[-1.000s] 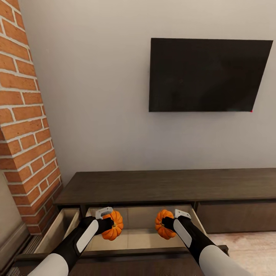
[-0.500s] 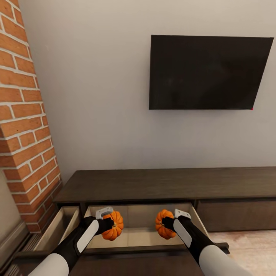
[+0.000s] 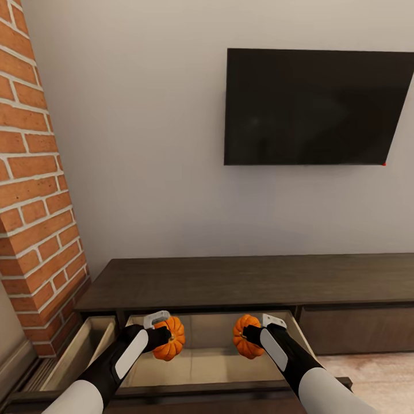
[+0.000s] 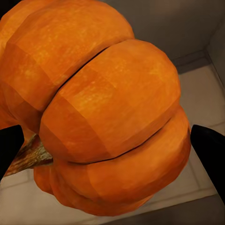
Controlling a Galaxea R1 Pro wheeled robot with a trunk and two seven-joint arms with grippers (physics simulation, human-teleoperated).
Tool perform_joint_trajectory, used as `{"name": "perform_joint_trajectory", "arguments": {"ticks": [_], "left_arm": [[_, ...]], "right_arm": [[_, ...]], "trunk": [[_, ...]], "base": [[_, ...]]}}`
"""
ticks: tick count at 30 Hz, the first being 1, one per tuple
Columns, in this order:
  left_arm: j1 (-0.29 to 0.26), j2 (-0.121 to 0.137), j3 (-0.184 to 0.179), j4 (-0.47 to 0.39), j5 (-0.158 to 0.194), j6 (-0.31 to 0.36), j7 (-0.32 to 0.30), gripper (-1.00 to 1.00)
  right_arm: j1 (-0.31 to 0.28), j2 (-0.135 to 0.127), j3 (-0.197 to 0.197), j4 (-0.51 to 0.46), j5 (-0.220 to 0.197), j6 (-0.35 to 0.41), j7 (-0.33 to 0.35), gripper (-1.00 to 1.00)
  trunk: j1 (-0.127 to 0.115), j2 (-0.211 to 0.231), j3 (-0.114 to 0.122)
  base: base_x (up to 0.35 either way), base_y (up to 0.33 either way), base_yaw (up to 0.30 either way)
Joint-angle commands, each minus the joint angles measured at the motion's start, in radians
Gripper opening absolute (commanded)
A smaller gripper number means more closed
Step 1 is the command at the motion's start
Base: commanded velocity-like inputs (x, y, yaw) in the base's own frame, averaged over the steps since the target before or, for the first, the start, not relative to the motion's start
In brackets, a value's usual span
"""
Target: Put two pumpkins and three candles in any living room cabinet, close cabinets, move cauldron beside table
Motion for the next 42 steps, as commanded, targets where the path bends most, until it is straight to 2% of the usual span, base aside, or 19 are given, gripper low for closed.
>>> {"name": "perform_joint_trajectory", "arguments": {"ticks": [1, 3, 11, 18, 42], "left_arm": [[-0.001, 0.001, -0.006, -0.002, 0.010, 0.001, 0.009, -1.00], [-0.001, 0.001, -0.006, -0.002, 0.010, 0.001, 0.009, -1.00], [-0.001, 0.001, -0.006, -0.002, 0.010, 0.001, 0.009, -1.00], [-0.001, 0.001, -0.006, -0.002, 0.010, 0.001, 0.009, -1.00], [0.000, 0.001, -0.006, 0.000, 0.011, 0.001, 0.008, -1.00]], "right_arm": [[-0.001, -0.001, 0.006, -0.002, -0.010, 0.002, -0.011, -1.00], [-0.001, -0.001, 0.006, -0.002, -0.010, 0.002, -0.011, -1.00], [-0.001, -0.001, 0.006, -0.002, -0.010, 0.002, -0.011, -1.00], [-0.001, -0.001, 0.006, -0.002, -0.010, 0.002, -0.012, -1.00], [-0.001, -0.001, 0.006, -0.002, -0.010, 0.002, -0.011, -1.00]], "trunk": [[0.000, -0.001, -0.001], [0.000, -0.001, -0.001], [0.029, -0.053, -0.027], [0.032, -0.055, -0.054], [0.032, -0.055, -0.054]], "base": [[0.005, 0.000, 0.000], [0.002, 0.000, 0.000], [0.000, 0.000, 0.000], [0.000, 0.000, 0.000], [0.058, 0.000, 0.000]]}}
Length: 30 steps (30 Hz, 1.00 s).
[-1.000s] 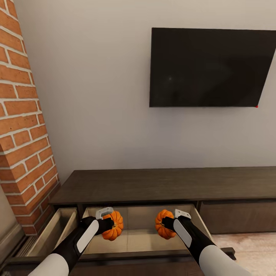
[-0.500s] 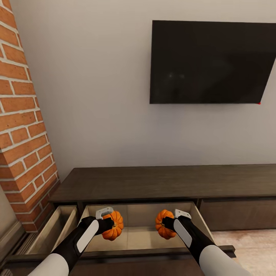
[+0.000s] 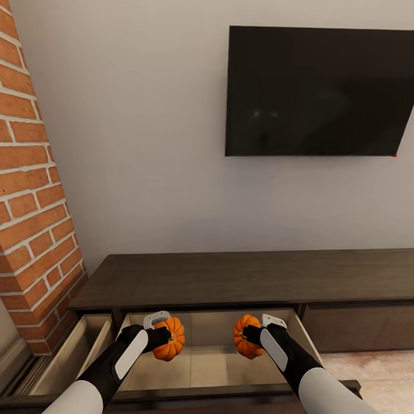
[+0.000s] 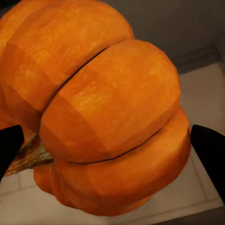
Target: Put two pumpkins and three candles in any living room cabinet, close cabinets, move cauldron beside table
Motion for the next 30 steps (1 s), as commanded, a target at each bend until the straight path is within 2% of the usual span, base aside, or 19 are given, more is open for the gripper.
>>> {"name": "perform_joint_trajectory", "arguments": {"ticks": [1, 5, 30], "left_arm": [[-0.001, 0.002, -0.006, -0.002, 0.010, 0.001, 0.009, -1.00], [-0.001, 0.002, -0.006, -0.002, 0.010, 0.001, 0.009, -1.00], [-0.001, 0.003, -0.006, -0.008, 0.009, 0.001, 0.010, -1.00]], "right_arm": [[-0.001, -0.001, 0.006, -0.001, -0.010, 0.002, -0.012, -1.00], [-0.001, -0.001, 0.006, -0.001, -0.010, 0.002, -0.012, -1.00], [-0.001, -0.002, 0.008, -0.010, -0.012, 0.006, -0.011, -1.00]], "trunk": [[0.000, -0.001, -0.001], [0.000, -0.001, -0.001], [0.011, -0.006, -0.098]], "base": [[0.015, 0.000, 0.000], [0.005, 0.000, 0.000], [0.000, 0.000, 0.000]]}}
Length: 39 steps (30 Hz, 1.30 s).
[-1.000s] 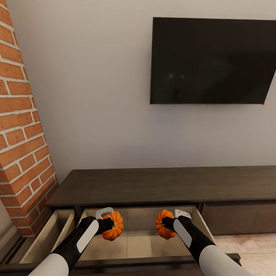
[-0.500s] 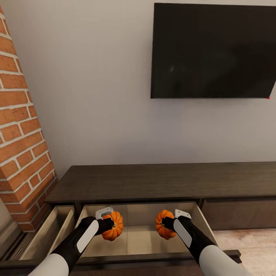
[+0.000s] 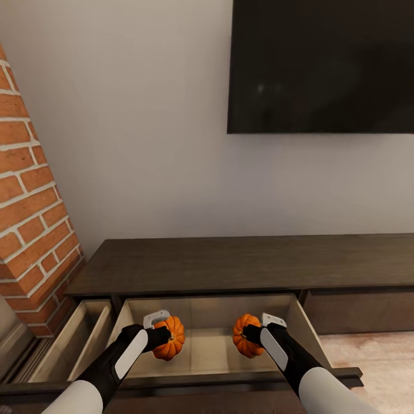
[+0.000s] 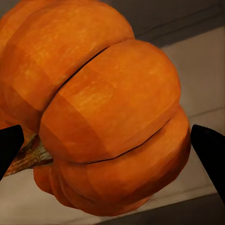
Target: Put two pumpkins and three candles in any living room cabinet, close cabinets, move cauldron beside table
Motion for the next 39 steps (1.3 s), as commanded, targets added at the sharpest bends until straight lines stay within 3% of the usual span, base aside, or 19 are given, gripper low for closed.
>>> {"name": "perform_joint_trajectory", "arguments": {"ticks": [1, 20, 39], "left_arm": [[-0.001, 0.001, -0.006, -0.003, 0.010, 0.001, 0.009, -1.00], [-0.001, 0.001, -0.007, -0.007, 0.011, 0.001, 0.010, -1.00], [-0.001, 0.002, -0.006, -0.012, 0.012, 0.001, 0.006, -1.00]], "right_arm": [[-0.001, -0.001, 0.006, -0.002, -0.009, 0.002, -0.011, -1.00], [-0.001, -0.001, 0.008, -0.002, -0.008, 0.001, -0.011, -1.00], [-0.001, 0.001, 0.008, -0.002, -0.007, 0.005, -0.015, -1.00]], "trunk": [[0.000, -0.001, -0.005], [0.009, -0.005, -0.078], [0.009, -0.005, -0.078]], "base": [[0.000, 0.000, 0.000], [0.000, 0.000, 0.000], [0.026, 0.000, 0.000]]}}
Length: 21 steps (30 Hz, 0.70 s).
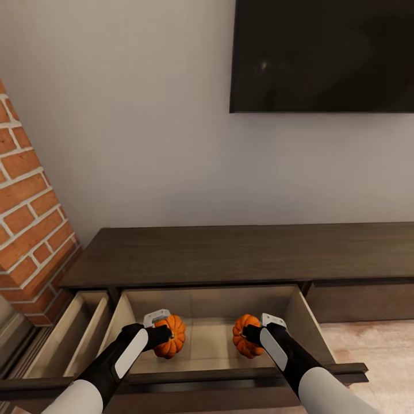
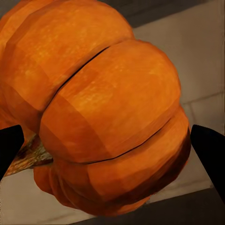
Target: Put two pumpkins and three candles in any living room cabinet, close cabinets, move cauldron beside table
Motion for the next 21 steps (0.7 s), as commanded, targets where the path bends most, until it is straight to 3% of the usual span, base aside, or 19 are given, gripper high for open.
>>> {"name": "perform_joint_trajectory", "arguments": {"ticks": [1, 6, 11, 15, 21], "left_arm": [[-0.001, 0.002, -0.005, -0.002, 0.010, 0.001, 0.009, -1.00], [-0.001, 0.002, -0.005, -0.007, 0.010, 0.001, 0.009, -1.00], [-0.001, -0.001, -0.005, -0.004, 0.009, 0.001, 0.015, -1.00], [-0.046, -0.030, -0.005, 0.015, 0.011, -0.002, 0.017, -1.00], [-0.091, -0.046, -0.005, 0.132, 0.007, -0.043, 0.016, -1.00]], "right_arm": [[-0.001, -0.001, 0.006, -0.002, -0.010, 0.001, -0.012, -1.00], [-0.001, 0.014, 0.007, -0.003, -0.009, -0.006, -0.012, -1.00], [-0.001, 0.036, 0.008, 0.000, -0.009, -0.065, -0.015, -1.00], [-0.004, 0.061, 0.008, 0.007, -0.007, -0.076, -0.015, -1.00], [-0.048, 0.080, 0.008, 0.045, -0.008, -0.072, -0.015, -1.00]], "trunk": [[0.000, 0.000, -0.001], [0.000, 0.000, -0.001], [0.000, 0.000, -0.001], [0.000, 0.000, -0.001], [0.000, 0.000, -0.001]], "base": [[0.121, 0.000, 0.000], [0.036, 0.000, 0.000], [0.002, 0.000, 0.000], [0.000, 0.000, 0.000], [0.000, 0.000, 0.000]]}}
